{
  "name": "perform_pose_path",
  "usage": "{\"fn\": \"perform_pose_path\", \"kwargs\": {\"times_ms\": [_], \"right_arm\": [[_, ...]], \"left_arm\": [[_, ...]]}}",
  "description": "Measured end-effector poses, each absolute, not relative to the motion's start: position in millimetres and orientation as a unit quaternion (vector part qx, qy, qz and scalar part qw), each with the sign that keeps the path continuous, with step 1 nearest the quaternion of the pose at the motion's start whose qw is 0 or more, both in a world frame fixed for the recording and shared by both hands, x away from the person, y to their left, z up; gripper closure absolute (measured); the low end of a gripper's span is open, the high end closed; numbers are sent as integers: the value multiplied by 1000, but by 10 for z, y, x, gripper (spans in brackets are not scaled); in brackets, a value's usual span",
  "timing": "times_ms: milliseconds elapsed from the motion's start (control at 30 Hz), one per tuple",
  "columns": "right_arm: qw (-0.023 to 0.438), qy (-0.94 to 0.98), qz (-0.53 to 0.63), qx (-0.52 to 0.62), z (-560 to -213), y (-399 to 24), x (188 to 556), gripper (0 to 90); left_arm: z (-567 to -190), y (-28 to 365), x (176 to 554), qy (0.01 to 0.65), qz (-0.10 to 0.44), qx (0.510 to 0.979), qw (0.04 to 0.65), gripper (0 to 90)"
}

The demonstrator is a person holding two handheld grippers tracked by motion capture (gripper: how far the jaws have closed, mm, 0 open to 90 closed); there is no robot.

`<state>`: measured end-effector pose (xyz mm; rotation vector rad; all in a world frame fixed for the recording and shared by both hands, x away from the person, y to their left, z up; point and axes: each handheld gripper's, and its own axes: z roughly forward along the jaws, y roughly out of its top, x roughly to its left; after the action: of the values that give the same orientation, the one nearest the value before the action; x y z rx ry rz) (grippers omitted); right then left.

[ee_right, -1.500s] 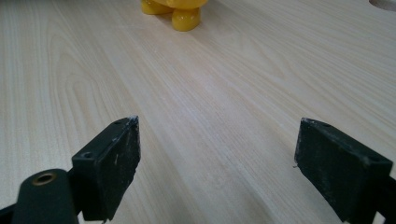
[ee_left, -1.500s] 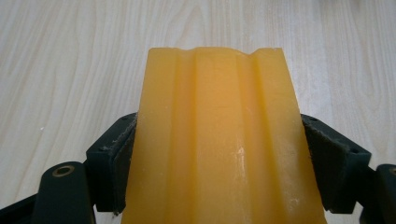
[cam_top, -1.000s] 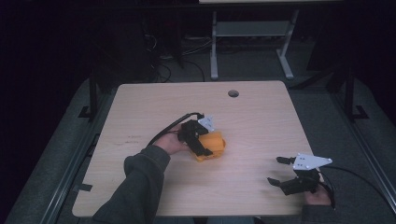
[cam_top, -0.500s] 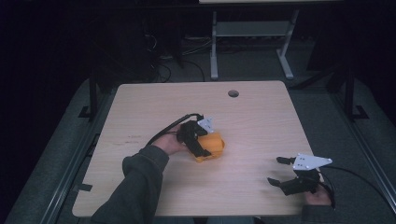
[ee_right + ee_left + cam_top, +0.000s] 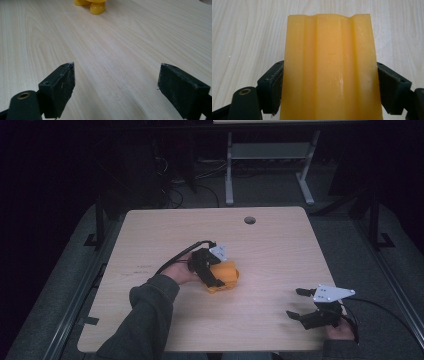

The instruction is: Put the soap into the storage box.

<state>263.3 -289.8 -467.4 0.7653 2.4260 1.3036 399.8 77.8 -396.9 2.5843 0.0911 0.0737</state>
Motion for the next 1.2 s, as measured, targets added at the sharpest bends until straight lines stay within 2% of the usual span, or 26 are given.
{"fn": "perform_pose_path", "kwargs": {"times_ms": [1200], "right_arm": [[140, 843, 446, 266, -4688, -2889, 2637, 137]], "left_arm": [[-3712, 1016, 3889, 52, 58, 953, 293, 181]]}}
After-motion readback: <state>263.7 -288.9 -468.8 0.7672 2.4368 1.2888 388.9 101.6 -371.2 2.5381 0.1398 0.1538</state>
